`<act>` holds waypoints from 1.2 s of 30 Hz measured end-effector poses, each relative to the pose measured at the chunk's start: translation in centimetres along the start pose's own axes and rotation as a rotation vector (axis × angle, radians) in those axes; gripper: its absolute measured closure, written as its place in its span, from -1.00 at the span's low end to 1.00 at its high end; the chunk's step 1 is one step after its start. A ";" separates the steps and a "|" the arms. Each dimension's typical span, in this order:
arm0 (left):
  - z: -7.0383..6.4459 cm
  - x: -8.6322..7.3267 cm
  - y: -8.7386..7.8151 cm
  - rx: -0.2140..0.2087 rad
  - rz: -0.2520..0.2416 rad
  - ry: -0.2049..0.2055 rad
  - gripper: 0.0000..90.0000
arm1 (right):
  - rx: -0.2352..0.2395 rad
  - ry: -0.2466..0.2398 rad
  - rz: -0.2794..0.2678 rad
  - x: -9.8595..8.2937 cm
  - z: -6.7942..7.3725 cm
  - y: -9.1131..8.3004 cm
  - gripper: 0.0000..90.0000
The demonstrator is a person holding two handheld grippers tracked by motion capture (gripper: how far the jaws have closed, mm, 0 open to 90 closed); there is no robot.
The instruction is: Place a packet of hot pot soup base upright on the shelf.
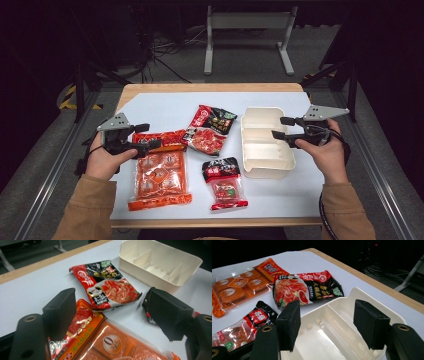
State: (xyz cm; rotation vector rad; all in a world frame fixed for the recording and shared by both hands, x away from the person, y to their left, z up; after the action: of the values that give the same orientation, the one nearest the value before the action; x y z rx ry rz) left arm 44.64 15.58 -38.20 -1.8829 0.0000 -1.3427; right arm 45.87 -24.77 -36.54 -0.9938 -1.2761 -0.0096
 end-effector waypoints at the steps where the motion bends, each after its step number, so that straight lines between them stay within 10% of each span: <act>1: 0.1 0.2 0.1 0.004 -0.004 -0.003 -0.51 | 0.002 0.001 0.001 0.0 0.0 0.0 -0.12; 8: 0.0 1.2 1.0 -0.048 0.004 0.009 -0.67 | 0.029 0.023 0.008 -0.1 0.2 0.2 -0.02; 36: 1.7 6.0 6.9 -0.027 0.031 0.013 -0.40 | 0.033 0.037 -0.026 -0.6 0.4 -0.8 -0.09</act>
State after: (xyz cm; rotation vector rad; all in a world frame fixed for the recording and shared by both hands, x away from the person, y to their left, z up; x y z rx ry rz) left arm 51.55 9.34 -37.78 -1.8894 0.0538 -1.3406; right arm 44.89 -25.34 -36.53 -0.9443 -1.2514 -0.0271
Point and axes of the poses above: each handheld gripper's, and its own axes: y roughly forward along the jaws, x roughly out of its top, z roughly to its left, the point moved 9 cm from there along y, roughly forward along the jaws, and after that the axes turned 10 degrees about z, right-handed, at the moved point
